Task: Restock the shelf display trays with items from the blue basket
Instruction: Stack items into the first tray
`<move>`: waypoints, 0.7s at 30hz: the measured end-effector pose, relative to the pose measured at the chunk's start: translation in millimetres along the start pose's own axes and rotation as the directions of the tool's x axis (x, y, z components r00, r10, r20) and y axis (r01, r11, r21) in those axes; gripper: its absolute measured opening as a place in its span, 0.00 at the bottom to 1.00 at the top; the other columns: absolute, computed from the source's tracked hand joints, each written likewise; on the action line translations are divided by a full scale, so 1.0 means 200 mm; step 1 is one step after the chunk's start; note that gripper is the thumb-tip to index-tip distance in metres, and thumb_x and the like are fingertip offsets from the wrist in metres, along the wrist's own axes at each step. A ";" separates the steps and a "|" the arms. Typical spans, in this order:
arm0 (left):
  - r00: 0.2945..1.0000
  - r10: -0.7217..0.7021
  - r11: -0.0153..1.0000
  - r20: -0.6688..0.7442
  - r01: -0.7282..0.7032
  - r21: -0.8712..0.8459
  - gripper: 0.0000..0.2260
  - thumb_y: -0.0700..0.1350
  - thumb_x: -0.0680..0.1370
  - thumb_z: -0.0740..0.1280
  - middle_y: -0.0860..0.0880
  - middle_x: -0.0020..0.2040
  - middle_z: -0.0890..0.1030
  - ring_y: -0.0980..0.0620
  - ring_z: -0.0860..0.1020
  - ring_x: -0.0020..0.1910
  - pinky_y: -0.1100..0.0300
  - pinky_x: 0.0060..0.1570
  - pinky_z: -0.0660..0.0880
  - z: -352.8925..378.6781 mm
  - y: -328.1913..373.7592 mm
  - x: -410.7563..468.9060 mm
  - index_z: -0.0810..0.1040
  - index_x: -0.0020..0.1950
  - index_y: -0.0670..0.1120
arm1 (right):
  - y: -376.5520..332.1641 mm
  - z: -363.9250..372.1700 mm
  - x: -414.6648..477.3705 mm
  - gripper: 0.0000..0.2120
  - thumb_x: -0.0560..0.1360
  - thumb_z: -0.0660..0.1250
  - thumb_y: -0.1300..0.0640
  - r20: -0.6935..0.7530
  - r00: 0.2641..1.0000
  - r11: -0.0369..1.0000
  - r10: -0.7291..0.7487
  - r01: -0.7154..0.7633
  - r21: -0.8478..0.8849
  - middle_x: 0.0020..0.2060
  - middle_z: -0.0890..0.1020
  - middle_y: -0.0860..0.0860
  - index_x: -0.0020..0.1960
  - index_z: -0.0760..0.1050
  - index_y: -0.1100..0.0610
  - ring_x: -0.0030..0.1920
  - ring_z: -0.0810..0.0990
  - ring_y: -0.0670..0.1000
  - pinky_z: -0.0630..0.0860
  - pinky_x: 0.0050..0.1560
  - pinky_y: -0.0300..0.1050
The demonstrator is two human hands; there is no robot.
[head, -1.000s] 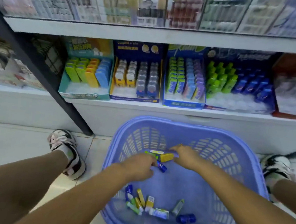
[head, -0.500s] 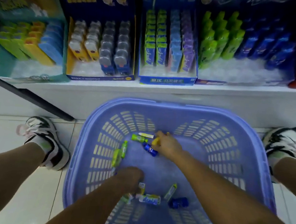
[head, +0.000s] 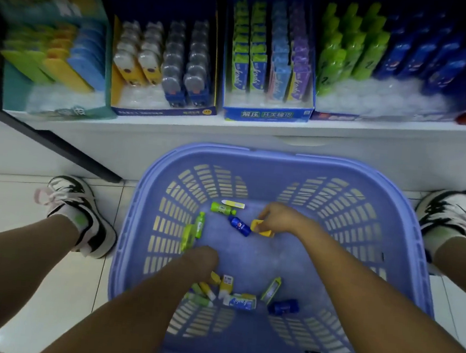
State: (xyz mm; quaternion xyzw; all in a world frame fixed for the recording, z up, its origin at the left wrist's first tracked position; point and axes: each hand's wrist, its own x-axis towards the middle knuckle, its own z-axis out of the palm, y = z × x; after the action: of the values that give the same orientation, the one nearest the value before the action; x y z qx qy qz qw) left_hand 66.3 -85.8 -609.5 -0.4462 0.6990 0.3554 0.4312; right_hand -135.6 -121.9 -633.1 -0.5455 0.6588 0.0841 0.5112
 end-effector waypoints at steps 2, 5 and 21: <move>0.996 0.036 0.999 -0.087 -0.034 0.025 0.09 0.45 0.78 0.65 0.42 0.41 0.76 0.41 0.76 0.50 0.52 0.49 0.71 -0.02 -0.03 -0.01 0.77 0.42 0.41 | -0.04 -0.07 -0.07 0.14 0.73 0.70 0.54 0.056 0.998 0.999 -0.019 0.016 0.050 0.40 0.80 0.62 0.47 0.79 0.67 0.37 0.77 0.53 0.71 0.38 0.42; 0.991 0.013 0.987 -0.135 -0.035 -0.157 0.17 0.44 0.79 0.63 0.44 0.30 0.68 0.49 0.67 0.30 0.57 0.32 0.65 -0.13 -0.05 -0.09 0.66 0.30 0.46 | -0.12 -0.16 -0.20 0.07 0.77 0.66 0.57 0.146 0.986 0.956 -0.081 0.035 0.293 0.33 0.77 0.54 0.42 0.75 0.60 0.28 0.76 0.47 0.72 0.28 0.36; 0.876 0.090 0.533 -0.474 -0.445 -0.720 0.09 0.46 0.78 0.64 0.49 0.41 0.83 0.60 0.78 0.33 0.69 0.31 0.74 -0.63 -0.42 -1.14 0.79 0.48 0.41 | -0.79 -0.36 -0.71 0.06 0.71 0.71 0.65 -0.420 0.757 0.508 -0.500 0.649 0.566 0.31 0.83 0.48 0.47 0.78 0.59 0.28 0.79 0.43 0.74 0.30 0.32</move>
State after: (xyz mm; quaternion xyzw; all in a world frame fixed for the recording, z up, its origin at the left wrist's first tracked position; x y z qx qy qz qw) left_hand 160.1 -154.4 -361.1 -0.5374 0.5878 0.6042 -0.0272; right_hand -67.0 -142.5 -419.9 -0.5108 0.4689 -0.3951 0.6026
